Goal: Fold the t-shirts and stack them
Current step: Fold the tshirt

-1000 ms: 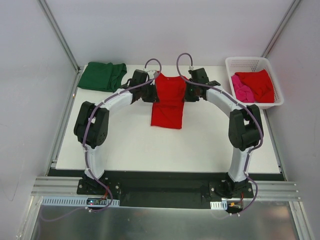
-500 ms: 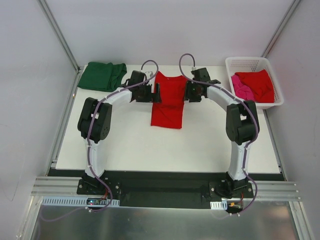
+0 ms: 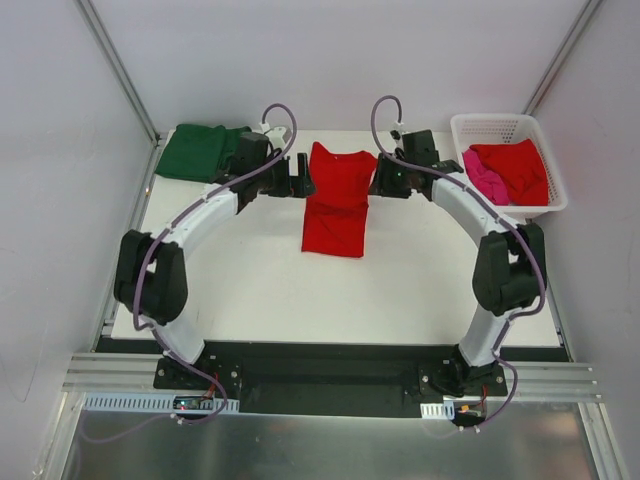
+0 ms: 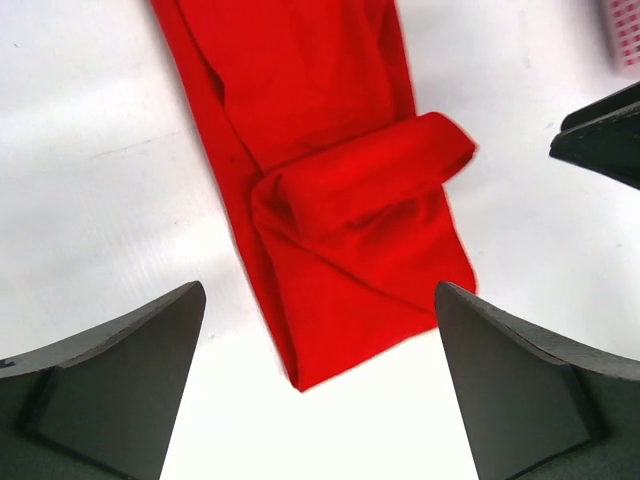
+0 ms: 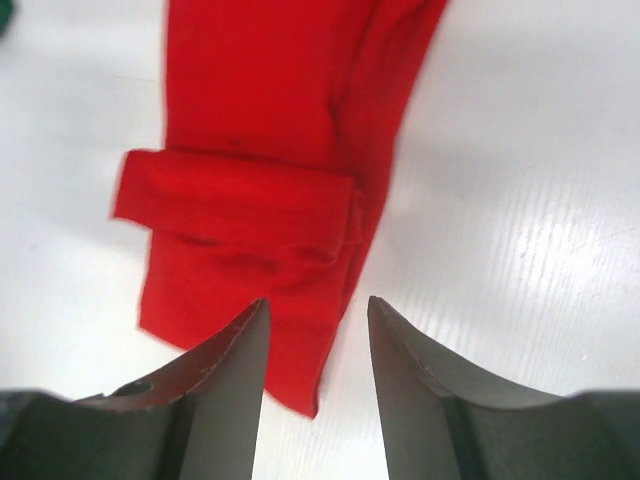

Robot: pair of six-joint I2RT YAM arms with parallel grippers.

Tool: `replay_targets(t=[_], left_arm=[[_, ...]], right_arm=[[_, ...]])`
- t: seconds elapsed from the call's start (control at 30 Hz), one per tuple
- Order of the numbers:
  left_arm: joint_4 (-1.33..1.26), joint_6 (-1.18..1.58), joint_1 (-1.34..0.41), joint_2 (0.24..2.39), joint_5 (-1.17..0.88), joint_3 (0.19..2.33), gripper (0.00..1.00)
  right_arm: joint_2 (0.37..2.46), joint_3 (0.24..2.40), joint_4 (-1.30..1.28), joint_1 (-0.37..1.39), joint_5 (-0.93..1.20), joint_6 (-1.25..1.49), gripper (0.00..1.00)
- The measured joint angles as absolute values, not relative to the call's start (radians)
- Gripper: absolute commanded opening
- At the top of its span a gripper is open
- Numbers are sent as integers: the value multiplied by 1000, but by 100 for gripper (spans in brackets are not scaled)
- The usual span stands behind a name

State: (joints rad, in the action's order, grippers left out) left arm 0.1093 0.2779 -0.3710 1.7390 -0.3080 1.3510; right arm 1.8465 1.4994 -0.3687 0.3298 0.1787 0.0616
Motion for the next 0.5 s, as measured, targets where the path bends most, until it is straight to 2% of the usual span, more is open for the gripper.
replay_targets(t=[0.2, 0.27, 0.3, 0.33, 0.4, 0.5], left_arm=[[101, 292, -371, 1562, -303, 1246, 99], [99, 295, -371, 1538, -300, 1216, 99], [99, 297, -371, 1531, -296, 1201, 99], [100, 299, -371, 1527, -289, 1187, 99], [103, 300, -369, 1520, -276, 1158, 99], [117, 302, -358, 1493, -262, 1121, 99]], right_arm=[[1752, 1441, -353, 345, 299, 42, 47], [1757, 1419, -348, 366, 326, 31, 40], [1763, 1407, -348, 379, 337, 21, 35], [1776, 1399, -347, 392, 345, 13, 25], [1813, 1396, -347, 416, 350, -4, 17], [1883, 1396, -344, 440, 350, -20, 10]])
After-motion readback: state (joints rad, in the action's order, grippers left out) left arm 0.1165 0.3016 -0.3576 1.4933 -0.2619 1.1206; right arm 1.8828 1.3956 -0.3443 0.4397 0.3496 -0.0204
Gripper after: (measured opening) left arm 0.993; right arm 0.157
